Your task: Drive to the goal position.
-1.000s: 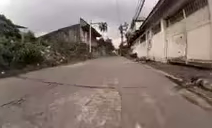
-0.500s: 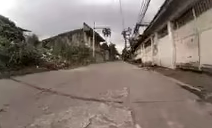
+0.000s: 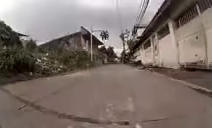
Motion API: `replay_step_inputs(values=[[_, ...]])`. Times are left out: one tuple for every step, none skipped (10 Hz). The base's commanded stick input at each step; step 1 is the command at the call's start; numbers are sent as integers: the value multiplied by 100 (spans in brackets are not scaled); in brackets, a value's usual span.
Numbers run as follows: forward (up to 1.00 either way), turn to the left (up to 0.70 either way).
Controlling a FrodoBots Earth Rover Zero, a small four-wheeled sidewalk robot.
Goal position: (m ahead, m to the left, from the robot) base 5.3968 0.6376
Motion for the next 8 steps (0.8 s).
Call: replay_step_inputs(values=[[100,-3],[100,3],[100,3],[100,3],[100,3],[100,3],[100,3],[100,3]])
